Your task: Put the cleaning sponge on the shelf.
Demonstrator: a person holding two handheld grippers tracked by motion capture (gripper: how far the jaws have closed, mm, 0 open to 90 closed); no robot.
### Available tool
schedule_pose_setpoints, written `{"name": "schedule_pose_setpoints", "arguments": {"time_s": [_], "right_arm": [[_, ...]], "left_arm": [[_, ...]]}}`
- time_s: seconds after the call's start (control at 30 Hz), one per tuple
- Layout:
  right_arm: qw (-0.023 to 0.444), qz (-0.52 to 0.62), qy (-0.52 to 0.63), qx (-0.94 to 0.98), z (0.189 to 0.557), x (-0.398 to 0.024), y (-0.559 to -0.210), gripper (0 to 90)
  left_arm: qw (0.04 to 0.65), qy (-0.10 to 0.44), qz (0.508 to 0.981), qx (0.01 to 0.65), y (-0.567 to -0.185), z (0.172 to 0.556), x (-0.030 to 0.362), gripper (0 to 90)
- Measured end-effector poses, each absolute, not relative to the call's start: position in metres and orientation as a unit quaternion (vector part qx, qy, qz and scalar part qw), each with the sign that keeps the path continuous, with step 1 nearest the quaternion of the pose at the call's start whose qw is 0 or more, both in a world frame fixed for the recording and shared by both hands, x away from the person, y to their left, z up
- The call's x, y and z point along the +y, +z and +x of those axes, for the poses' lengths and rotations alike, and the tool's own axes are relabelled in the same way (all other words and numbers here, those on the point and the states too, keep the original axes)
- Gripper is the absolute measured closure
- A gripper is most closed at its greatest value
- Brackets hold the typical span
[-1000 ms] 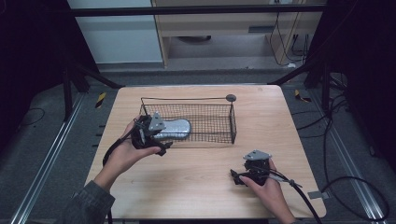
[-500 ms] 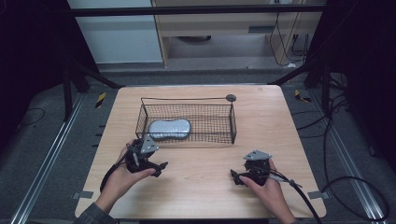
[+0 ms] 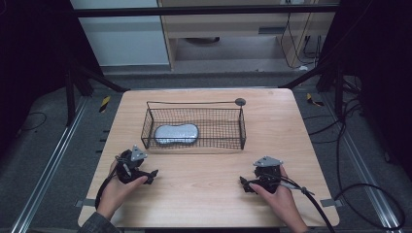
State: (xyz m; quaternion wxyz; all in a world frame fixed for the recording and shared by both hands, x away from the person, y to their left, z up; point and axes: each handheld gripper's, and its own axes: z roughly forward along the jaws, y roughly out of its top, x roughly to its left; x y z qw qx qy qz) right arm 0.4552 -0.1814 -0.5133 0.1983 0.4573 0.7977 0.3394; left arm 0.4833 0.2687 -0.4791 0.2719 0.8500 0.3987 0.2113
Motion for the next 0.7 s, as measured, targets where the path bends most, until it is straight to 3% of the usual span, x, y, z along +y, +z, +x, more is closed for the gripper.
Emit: {"name": "schedule_pose_setpoints", "arguments": {"time_s": [0.3,0.7], "right_arm": [[0.198,0.457,0.339,0.798,0.455,-0.181,-0.513,0.8],[0.198,0.458,0.339,0.798,0.455,-0.181,-0.513,0.4]], "left_arm": [[0.272,0.195,0.843,0.422,-0.495,0.488,0.279,5.3],[0.334,0.192,0.813,0.438,-0.509,0.492,0.289,0.0]]}}
